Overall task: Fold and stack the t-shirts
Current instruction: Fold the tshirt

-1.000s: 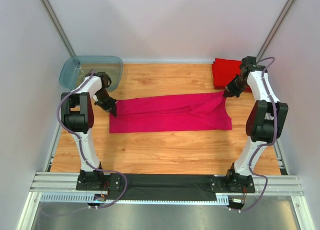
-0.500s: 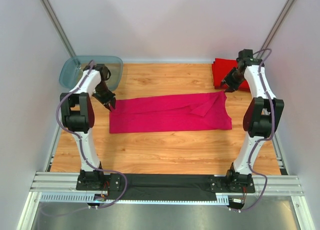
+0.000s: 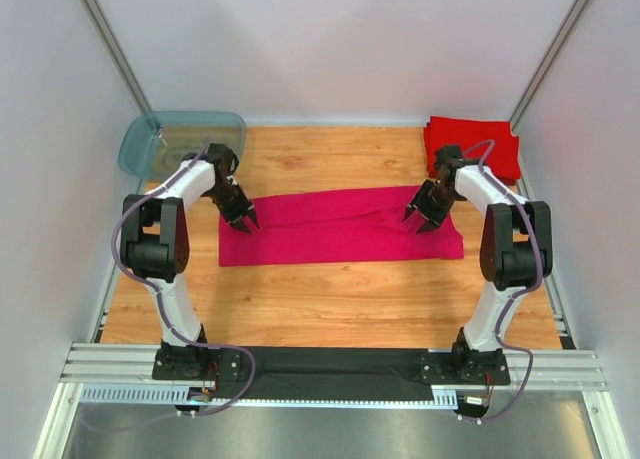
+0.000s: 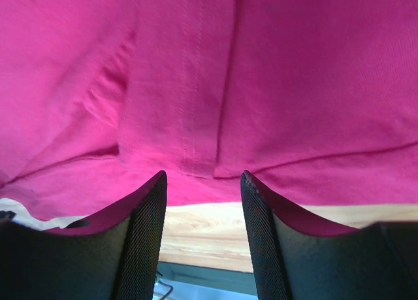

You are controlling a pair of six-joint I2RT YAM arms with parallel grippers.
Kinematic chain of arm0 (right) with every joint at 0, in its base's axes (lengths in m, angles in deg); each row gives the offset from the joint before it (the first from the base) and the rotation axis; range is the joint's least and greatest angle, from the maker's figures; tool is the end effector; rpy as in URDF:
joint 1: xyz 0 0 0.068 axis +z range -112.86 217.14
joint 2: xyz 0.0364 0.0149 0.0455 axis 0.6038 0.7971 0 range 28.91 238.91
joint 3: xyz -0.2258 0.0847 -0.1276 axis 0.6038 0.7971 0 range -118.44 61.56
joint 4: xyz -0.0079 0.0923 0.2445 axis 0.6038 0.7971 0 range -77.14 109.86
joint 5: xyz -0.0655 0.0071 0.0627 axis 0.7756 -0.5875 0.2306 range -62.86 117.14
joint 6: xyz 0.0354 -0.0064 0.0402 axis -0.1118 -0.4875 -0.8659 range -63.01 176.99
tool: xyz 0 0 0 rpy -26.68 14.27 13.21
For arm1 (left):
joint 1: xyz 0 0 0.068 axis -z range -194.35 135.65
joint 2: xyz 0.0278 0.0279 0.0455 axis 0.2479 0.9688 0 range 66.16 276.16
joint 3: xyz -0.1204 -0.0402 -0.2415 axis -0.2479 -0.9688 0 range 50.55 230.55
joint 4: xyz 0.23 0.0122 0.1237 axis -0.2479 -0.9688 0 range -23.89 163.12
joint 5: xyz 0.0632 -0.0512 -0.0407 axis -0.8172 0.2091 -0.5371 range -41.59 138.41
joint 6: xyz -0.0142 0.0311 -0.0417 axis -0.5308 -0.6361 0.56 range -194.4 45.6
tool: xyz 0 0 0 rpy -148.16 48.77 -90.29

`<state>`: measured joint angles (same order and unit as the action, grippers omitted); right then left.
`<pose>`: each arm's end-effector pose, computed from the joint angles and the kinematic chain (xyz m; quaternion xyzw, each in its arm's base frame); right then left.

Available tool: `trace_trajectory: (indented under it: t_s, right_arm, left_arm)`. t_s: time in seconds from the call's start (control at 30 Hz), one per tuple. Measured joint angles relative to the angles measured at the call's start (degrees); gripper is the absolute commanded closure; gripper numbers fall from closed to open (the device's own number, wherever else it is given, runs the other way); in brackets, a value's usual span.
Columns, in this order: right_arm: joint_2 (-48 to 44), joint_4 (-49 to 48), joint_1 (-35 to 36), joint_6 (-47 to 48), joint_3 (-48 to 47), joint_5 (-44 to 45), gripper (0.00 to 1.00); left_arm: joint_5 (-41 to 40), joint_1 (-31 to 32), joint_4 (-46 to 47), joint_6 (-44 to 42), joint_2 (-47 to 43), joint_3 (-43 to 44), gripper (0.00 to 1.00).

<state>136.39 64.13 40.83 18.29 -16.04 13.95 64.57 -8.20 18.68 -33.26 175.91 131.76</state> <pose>0.3572 0.0311 0.1879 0.2895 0.9472 0.1344 0.0301 0.3631 -0.0491 0.1902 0.2889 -0.9451 0.1528 0.0007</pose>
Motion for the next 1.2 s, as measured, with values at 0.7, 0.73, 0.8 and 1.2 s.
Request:
trace_trajectory:
  t_s: [0.7, 0.73, 0.8, 1.2]
  right_arm:
    - [0.1, -5.0, 2.2, -4.7, 1.5, -0.2, 0.52]
    - [0.1, -5.0, 2.3, -5.0, 1.7, 0.2, 0.52]
    - [0.1, -5.0, 2.5, -5.4, 1.8, 0.7, 0.52]
    - [-0.9, -4.9, 3.3, -8.1, 4.7, 3.5, 0.55]
  left_arm:
    - [-1.3, -0.2, 1.1, -1.6, 1.4, -2.1, 0.64]
    - [-1.6, -0.2, 1.1, -1.6, 1.6, -2.1, 0.64]
    - [-2.4, -0.2, 1.0, -1.8, 1.9, -2.1, 0.64]
    - [-7.3, -0.2, -0.7, -2.5, 3.7, -2.6, 0.64]
